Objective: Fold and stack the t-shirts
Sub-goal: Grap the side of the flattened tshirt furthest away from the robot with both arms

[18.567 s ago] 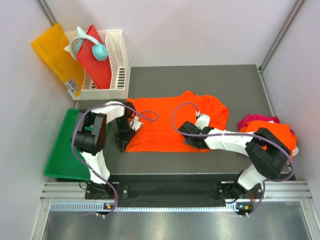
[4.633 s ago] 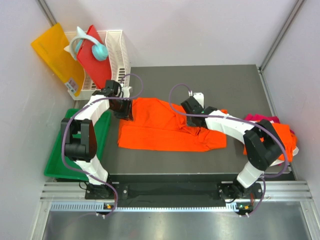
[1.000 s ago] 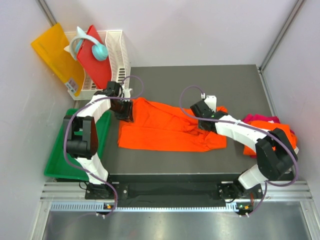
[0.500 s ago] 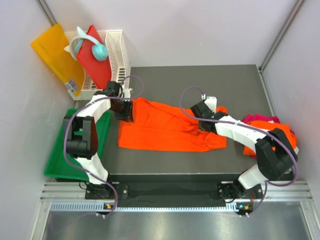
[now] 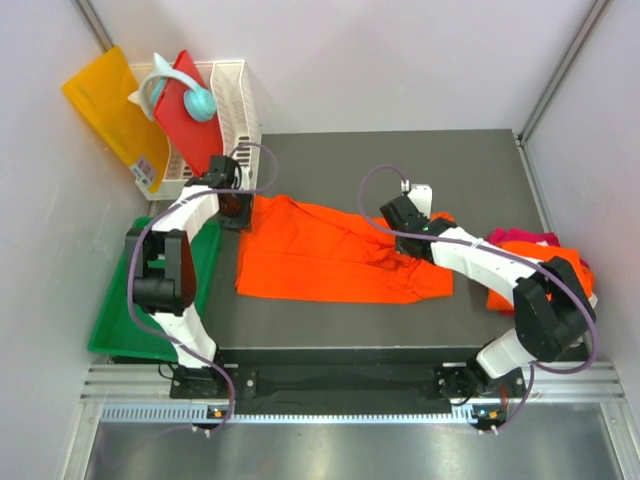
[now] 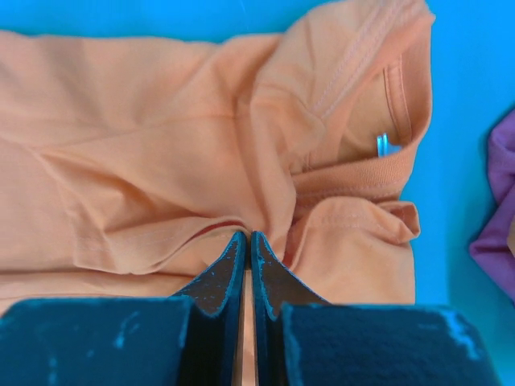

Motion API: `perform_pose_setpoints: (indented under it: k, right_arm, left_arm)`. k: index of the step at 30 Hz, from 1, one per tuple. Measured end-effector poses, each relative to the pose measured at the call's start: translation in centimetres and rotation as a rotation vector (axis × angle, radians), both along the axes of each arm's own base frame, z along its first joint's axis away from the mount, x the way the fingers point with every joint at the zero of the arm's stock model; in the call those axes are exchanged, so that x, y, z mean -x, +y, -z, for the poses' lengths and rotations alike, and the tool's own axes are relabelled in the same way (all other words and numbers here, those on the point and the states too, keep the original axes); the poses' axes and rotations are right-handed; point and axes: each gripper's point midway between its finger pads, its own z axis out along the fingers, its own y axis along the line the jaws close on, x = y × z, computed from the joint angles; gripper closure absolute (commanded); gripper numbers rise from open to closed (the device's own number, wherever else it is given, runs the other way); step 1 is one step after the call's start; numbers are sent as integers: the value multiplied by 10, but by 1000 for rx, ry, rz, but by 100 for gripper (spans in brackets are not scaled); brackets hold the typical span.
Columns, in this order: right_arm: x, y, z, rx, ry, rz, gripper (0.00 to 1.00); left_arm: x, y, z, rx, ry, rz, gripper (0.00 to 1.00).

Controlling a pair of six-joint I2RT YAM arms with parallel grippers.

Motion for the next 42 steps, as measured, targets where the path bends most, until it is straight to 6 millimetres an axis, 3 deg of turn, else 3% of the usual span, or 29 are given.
perform_pose_setpoints:
  k: [5,11,23,35,39,40,42]
  right_arm:
    - [-8,5,-11,-11,-30,-6,100]
    - [-8,4,-11,-4,-29,-13,100]
    - [-6,2,-11,14,-16,-25,100]
    - [-6,2,-11,17,-12,-29,100]
    - [-6,2,-11,16,-10,-29,100]
    - [-6,3,-10,17,-9,-30,100]
    - [-5,3,-8,18,-5,-30,100]
  left_arm:
    - [-31,10,-7,-21,-53,-41,59]
    - [-70,4,-7,6,-100,-42,59]
    - [-122,-2,29,18,-106,-46,59]
    - [-127,-1,27,8,-58,-83,60]
    - [-128,1,28,-3,-56,-91,79]
    - [-128,2,29,-9,-54,-92,96]
    - [-128,3,30,-11,-53,-98,100]
